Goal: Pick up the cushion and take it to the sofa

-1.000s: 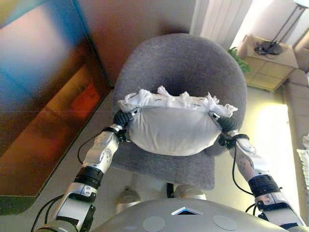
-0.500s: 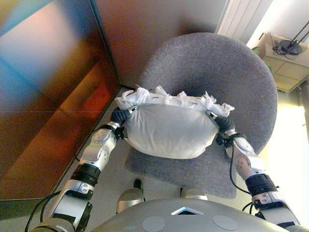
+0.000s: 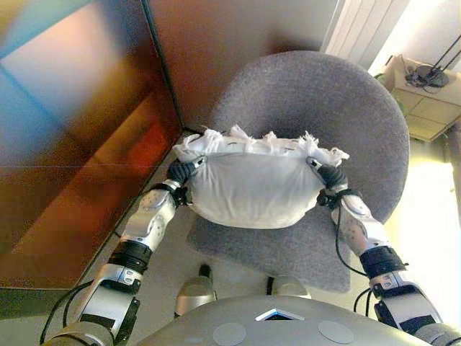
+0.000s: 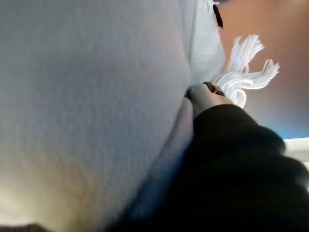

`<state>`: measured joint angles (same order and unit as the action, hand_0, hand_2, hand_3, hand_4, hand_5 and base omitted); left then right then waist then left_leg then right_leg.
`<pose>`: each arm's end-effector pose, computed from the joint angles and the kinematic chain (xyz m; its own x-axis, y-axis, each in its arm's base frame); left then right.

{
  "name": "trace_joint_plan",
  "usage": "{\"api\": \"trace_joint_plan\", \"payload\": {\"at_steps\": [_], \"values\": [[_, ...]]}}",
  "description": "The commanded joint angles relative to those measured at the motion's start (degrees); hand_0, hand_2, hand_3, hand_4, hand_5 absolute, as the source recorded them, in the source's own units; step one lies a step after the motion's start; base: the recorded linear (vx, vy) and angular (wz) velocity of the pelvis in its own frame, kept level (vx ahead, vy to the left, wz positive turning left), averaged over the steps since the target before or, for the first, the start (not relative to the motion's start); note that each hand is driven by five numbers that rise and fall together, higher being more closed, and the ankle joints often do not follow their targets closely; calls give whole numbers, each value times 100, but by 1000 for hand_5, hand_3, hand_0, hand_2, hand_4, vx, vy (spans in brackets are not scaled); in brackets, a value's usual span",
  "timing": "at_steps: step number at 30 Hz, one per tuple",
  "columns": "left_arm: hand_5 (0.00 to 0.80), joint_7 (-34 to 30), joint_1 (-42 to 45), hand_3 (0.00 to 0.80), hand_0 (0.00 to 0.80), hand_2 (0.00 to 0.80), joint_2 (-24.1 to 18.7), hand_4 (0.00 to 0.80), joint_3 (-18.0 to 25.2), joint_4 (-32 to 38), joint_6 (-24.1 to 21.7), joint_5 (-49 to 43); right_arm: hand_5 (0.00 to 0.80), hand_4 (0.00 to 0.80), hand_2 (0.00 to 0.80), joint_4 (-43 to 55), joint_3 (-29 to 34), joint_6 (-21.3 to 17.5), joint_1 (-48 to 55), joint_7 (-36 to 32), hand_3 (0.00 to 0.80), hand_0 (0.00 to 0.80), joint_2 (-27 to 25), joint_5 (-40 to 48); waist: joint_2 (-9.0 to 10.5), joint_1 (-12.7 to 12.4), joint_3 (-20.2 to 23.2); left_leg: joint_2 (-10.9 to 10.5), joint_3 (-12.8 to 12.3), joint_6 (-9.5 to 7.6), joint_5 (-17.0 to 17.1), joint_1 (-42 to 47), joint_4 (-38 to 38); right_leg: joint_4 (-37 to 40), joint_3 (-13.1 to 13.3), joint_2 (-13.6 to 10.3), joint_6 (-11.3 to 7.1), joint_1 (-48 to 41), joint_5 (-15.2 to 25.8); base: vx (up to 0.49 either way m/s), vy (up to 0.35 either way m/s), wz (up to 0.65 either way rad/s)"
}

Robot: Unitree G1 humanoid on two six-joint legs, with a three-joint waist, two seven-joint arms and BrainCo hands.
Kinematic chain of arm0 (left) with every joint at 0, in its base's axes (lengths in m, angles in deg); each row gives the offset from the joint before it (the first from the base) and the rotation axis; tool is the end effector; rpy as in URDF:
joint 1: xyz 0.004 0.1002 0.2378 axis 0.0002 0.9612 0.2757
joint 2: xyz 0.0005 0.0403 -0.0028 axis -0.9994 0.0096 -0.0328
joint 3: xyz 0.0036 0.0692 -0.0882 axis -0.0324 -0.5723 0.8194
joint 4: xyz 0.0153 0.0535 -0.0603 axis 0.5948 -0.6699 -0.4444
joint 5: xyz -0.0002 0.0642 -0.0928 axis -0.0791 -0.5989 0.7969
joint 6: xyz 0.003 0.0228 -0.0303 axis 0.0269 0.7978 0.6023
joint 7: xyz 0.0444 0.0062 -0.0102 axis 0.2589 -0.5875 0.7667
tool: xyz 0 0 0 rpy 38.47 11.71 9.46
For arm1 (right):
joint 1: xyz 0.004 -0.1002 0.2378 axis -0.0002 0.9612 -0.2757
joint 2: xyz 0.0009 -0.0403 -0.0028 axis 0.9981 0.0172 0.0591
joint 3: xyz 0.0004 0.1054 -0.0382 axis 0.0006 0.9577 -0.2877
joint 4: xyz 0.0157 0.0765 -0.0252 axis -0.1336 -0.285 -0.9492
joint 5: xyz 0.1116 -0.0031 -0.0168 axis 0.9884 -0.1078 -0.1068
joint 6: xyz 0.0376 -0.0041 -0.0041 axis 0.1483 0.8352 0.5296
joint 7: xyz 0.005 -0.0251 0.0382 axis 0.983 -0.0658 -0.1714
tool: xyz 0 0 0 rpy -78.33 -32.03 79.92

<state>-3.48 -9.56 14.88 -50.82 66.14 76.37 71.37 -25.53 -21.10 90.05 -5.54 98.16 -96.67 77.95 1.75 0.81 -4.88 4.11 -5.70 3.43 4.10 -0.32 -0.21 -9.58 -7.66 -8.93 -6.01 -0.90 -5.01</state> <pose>0.2461 0.1806 0.0037 0.9248 -0.1998 -0.3237 0.1462 0.9723 -0.1824 0.2384 -0.2157 0.0031 0.9319 -0.0820 -0.3534 0.1438 0.9778 0.1523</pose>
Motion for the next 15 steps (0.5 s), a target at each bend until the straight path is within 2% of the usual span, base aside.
{"api": "trace_joint_plan", "payload": {"at_steps": [1, 3, 7, 11, 15], "values": [[800, 108, -783, 800, 800, 800, 1, 800, -84, 118, -156, 95, 800, 800, 800, 149, 569, -436, -1026, 181, 800, 800, -82, 359, 180, -41, 123, 515, -33, 263, -774, 107, 696, 478, 285, -538, -592, 268, 883, 72, -163, 13], [800, 105, -954, 800, 800, 800, -18, 800, -157, 79, -140, 83, 800, 800, 800, 83, 563, -537, -1205, 326, 800, 800, -192, 409, 207, -65, 61, 652, 1, 338, -686, -92, 750, 504, 267, -483, -597, 279, 817, -8, -175, 9], [800, 136, -1582, 800, 800, 800, 12, 800, -376, -87, -148, 107, 800, 800, 800, -87, 482, -696, -1794, 614, 800, 800, -289, 463, 239, -67, -125, 744, 149, 423, -547, -524, 780, 504, 242, -441, -612, 493, 790, -127, -159, 25], [800, 236, -2082, 800, 800, 800, 90, 800, -521, -203, -21, 353, 800, 800, 800, -201, 314, -489, -2180, 571, 800, 800, -471, 416, 219, 16, -219, 757, 148, 458, -491, -592, 730, 572, 293, -461, -673, 534, 808, -23, -67, 3], [800, 342, -2635, 800, 800, 800, 149, 800, -703, -566, 84, 576, 800, 800, 800, -623, 116, -522, -2686, 442, 800, 800, -774, 733, 246, 101, -311, 812, 114, 525, -500, -797, 866, 567, 391, -481, -720, 608, 791, -50, -63, -2]]}}
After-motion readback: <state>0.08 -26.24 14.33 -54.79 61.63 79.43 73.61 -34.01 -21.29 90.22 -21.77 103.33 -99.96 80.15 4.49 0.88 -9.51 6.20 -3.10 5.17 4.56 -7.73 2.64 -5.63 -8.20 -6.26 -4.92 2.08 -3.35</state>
